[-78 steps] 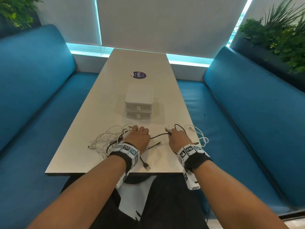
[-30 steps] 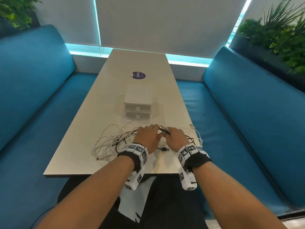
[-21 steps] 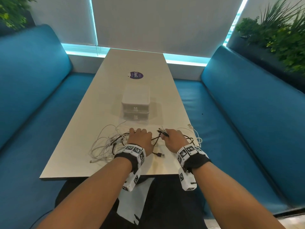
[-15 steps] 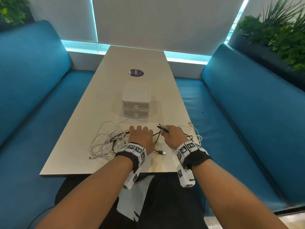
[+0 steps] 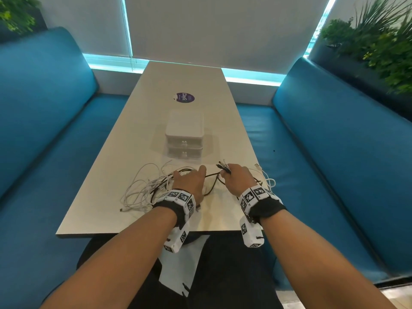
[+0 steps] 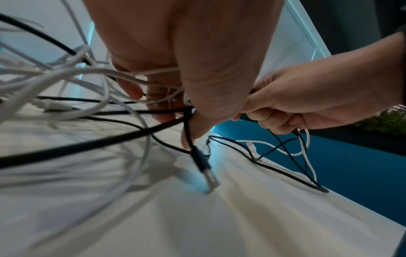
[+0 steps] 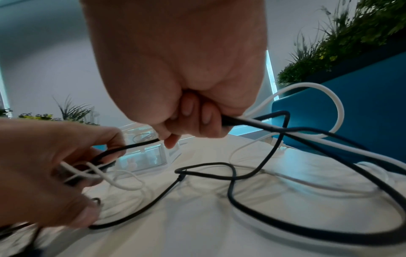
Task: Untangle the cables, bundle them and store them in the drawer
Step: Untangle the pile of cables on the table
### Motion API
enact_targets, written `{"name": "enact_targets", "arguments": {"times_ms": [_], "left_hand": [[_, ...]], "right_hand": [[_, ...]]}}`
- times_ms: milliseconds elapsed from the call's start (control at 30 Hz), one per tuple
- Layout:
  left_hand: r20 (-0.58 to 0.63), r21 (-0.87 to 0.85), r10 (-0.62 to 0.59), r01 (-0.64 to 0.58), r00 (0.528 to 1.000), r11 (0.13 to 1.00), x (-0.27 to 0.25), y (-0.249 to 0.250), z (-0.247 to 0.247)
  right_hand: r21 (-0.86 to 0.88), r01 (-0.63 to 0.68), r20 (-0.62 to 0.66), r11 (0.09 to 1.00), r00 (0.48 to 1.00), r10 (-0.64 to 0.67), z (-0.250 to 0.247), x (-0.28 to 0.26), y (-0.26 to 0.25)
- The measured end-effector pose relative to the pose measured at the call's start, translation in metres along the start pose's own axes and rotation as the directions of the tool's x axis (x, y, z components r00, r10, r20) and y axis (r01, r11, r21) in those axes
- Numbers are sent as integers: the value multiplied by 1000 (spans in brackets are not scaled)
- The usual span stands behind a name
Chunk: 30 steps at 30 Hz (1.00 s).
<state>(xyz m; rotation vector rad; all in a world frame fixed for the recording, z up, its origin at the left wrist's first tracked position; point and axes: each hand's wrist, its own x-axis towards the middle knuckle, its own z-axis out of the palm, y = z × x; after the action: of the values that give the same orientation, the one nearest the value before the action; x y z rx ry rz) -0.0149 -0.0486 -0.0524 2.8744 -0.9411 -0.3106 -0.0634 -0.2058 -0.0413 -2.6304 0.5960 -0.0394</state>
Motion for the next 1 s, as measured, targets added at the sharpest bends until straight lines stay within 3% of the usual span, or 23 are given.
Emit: {"name": "enact_targets", "arguments": {"times_ms": [267, 433, 667, 1000], "left_hand": [[-78, -7, 57, -58, 995, 998, 3, -4, -5], [-76, -225, -24, 6, 997, 974, 4, -8, -7], [-21, -479, -96, 75, 995, 875, 1, -10, -16], [-56, -413, -81, 51, 995, 909, 13, -13, -4]], "right_hand": [[-21, -21, 13, 1000, 1000, 22, 2, 2, 2], [-24, -35, -7, 999, 999, 35, 2, 3, 3], [-16, -43, -19, 999, 999, 42, 4, 2, 3], [-36, -9, -15, 999, 1000, 8, 3, 2, 4]]}}
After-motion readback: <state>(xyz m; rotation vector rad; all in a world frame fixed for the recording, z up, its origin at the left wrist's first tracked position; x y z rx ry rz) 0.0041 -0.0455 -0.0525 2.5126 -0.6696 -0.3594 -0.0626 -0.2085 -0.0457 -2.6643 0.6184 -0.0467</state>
